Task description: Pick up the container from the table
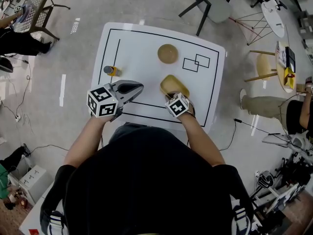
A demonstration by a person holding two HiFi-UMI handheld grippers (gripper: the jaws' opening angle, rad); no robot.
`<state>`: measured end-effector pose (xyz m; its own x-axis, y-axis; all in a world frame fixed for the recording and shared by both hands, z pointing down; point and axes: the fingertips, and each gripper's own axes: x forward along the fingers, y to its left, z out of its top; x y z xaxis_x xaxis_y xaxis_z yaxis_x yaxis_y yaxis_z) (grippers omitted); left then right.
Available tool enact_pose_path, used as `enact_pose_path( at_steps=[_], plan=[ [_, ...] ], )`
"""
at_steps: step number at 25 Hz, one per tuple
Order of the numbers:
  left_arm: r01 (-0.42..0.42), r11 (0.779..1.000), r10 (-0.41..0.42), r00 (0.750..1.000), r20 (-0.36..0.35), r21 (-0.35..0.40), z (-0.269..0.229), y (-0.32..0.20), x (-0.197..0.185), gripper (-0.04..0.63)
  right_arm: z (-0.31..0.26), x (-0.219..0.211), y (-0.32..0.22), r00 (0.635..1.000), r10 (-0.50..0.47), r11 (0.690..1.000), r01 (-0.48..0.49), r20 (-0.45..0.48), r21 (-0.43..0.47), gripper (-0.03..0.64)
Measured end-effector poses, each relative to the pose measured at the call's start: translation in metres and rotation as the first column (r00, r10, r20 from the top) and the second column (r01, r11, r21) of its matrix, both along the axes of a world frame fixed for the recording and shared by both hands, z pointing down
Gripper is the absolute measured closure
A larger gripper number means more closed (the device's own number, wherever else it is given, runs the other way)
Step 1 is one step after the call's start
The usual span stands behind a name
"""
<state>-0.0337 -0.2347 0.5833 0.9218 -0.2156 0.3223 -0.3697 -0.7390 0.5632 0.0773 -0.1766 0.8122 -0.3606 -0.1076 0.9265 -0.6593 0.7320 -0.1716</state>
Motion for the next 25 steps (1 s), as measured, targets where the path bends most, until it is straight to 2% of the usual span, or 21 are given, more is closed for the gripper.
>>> enact_pose_path(
  at_steps=[25],
  plan=[
    [-0.001,0.997,0.002,1.000,-0.008,0.073,-0.035,0.032,0.011,0.588,-0.034,0.019,0.020,1.000,-0.010,0.998,0.011,-0.026,0.054,0.600]
  ],
)
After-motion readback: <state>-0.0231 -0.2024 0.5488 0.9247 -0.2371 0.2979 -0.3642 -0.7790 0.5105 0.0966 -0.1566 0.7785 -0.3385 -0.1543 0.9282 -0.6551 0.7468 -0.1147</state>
